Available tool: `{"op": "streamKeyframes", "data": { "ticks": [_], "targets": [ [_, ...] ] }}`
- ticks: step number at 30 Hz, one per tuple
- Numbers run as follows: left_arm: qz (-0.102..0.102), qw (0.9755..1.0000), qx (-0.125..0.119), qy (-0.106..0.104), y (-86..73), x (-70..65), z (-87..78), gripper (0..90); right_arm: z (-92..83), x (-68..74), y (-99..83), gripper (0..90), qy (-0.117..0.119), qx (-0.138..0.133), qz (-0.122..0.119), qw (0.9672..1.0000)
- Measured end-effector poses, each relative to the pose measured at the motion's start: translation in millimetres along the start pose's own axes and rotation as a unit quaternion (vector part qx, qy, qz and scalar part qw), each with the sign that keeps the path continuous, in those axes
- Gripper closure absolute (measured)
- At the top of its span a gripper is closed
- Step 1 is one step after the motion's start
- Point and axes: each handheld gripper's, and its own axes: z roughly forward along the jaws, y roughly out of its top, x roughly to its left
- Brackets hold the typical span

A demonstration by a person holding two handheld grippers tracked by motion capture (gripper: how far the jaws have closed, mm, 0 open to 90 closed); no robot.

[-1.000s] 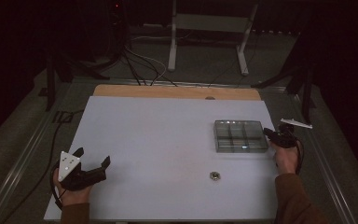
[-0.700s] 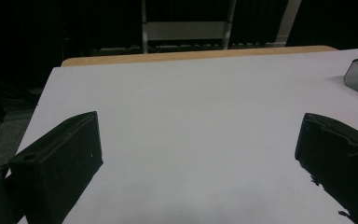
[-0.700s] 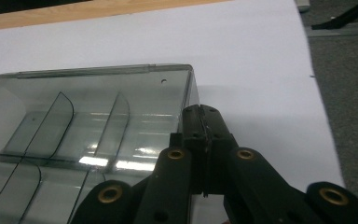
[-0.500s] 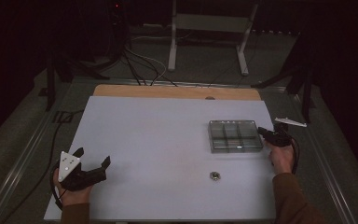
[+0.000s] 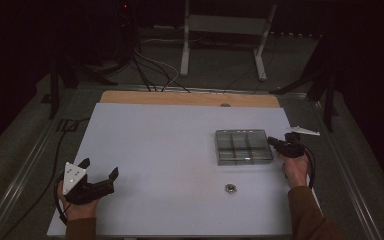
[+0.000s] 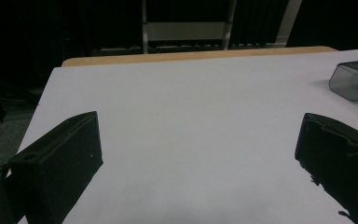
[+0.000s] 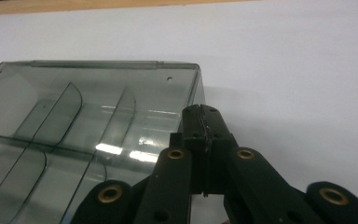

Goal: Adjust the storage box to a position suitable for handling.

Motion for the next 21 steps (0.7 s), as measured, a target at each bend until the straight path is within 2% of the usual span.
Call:
{"op": "streamKeyframes", "data": {
  "ticks": [4, 21],
  "targets": [
    [0.0, 1.0, 0.0, 0.0, 0.0, -0.5, 0.1, 2.2, 1.1, 6.2, -0.4, 89.9, 0.01, 0.004, -0.01, 0.9999],
    [0.001, 1.0, 0.0, -0.001, -0.3, -0.7, 0.7, 2.2, 13.4, 32.6, -0.3, 89.9, 0.055, 0.011, -0.022, 0.9982]
  ]
}}
